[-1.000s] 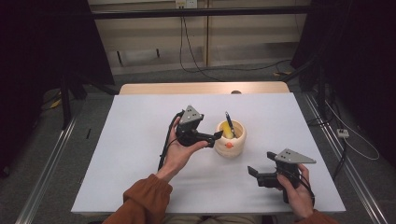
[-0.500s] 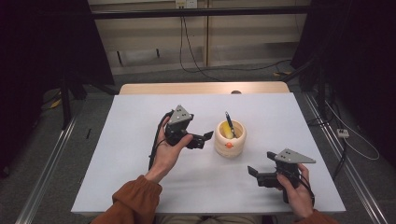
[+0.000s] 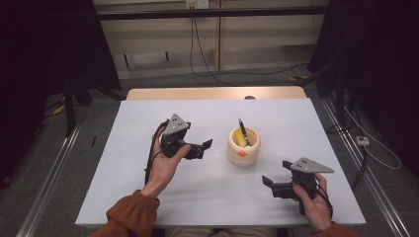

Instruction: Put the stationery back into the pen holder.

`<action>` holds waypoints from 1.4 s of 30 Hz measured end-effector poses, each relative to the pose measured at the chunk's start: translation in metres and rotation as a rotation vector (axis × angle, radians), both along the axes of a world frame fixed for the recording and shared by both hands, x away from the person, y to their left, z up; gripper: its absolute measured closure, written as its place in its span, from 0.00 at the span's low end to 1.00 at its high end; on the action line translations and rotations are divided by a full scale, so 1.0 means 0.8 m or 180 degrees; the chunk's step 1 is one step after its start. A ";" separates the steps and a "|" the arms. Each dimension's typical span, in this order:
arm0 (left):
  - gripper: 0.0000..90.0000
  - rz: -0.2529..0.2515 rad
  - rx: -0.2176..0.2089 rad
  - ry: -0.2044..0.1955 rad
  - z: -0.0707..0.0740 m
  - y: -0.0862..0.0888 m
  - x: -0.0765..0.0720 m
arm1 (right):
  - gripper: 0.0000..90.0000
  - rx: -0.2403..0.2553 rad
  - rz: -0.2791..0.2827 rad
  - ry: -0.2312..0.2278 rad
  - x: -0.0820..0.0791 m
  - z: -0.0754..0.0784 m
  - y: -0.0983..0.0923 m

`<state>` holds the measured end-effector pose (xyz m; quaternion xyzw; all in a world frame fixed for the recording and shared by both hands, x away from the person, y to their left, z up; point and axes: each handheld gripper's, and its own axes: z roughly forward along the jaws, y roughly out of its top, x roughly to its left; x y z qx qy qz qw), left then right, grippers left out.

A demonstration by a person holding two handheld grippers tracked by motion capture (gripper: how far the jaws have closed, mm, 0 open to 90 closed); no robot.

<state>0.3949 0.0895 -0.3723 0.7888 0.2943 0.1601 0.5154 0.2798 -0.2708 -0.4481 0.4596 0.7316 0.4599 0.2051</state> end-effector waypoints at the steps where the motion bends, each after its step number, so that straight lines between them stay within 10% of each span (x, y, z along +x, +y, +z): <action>1: 0.05 0.0001 0.0005 -0.0011 0.001 0.002 -0.001 | 0.06 0.0001 -0.0001 0.0001 0.000 0.000 0.000; 17: 0.06 0.0099 -0.0070 0.0126 0.003 0.038 -0.010 | 0.06 0.0002 -0.0006 0.0001 0.001 0.000 0.000; 42: 0.06 0.0271 0.0023 -0.0033 -0.003 0.093 -0.039 | 0.06 -0.0003 -0.0012 -0.0003 0.000 0.000 0.000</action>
